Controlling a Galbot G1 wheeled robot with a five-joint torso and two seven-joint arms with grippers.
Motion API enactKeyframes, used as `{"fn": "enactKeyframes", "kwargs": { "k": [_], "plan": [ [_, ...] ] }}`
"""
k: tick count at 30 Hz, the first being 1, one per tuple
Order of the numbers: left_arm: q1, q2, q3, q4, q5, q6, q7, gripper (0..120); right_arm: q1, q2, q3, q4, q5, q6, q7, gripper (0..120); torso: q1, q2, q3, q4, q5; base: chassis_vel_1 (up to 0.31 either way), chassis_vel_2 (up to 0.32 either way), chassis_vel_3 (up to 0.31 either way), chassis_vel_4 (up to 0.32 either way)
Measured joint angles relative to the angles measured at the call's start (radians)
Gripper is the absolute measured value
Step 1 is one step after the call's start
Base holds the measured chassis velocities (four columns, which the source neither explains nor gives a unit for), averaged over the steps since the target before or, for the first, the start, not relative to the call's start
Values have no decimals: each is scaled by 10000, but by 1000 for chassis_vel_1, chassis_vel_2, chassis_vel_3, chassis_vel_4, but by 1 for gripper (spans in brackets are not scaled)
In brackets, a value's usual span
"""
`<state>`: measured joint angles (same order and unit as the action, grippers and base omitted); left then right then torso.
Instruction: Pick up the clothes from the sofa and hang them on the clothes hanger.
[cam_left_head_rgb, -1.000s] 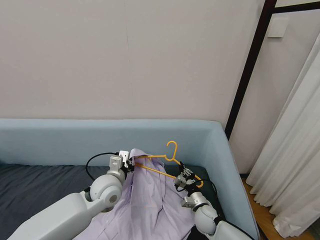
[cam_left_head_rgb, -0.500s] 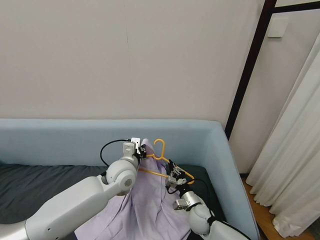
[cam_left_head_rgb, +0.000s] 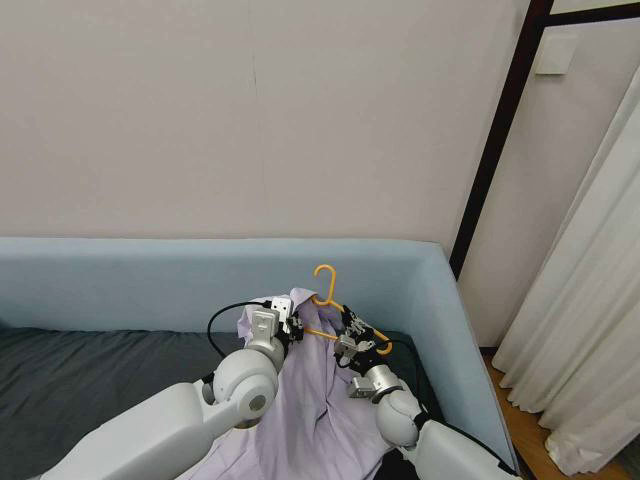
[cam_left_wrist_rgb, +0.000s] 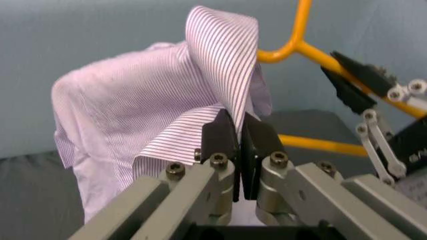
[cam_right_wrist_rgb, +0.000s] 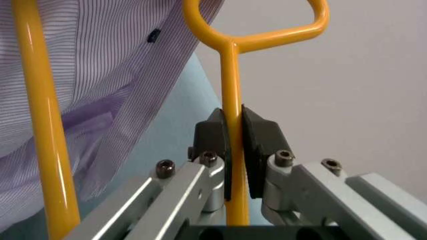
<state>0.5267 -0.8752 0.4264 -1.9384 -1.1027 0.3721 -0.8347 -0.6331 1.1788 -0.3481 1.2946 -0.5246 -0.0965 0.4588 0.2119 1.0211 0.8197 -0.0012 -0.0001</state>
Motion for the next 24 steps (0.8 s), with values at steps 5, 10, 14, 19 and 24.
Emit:
{"fn": "enactKeyframes", "kwargs": {
  "k": [5, 10, 14, 19, 24],
  "plan": [
    [997, -170, -390, -371, 606, -216, 12, 0, 72, -118, -107, 196, -87, 224, -102, 5, -1, 0, 0, 1, -2, 0, 0, 0, 0],
    [1365, -237, -680, -360, 727, -250, -1, 0, 77, -101, -147, 432, -109, 736, -101, 5, 0, 0, -1, -1, -1, 0, 0, 0, 0],
    [1631, -74, -975, -504, 751, -63, 199, 8, 15, 38, 24, 499, -374, 1224, 54, 5, -1, 0, 0, -1, -3, 0, 0, 0, 0],
    [2308, 510, -1498, -1020, 1179, 396, 586, 25, -120, 461, 625, 73, -1165, 2063, 470, 5, 0, 0, -1, 0, -2, 0, 0, 0, 0],
    [3808, 1700, -2811, -2081, 2380, 291, 1754, 45, -228, 1004, 1521, -412, -2796, 2899, 968, 5, -1, 1, -1, 1, -6, 0, 0, 0, 0]
  ]
}}
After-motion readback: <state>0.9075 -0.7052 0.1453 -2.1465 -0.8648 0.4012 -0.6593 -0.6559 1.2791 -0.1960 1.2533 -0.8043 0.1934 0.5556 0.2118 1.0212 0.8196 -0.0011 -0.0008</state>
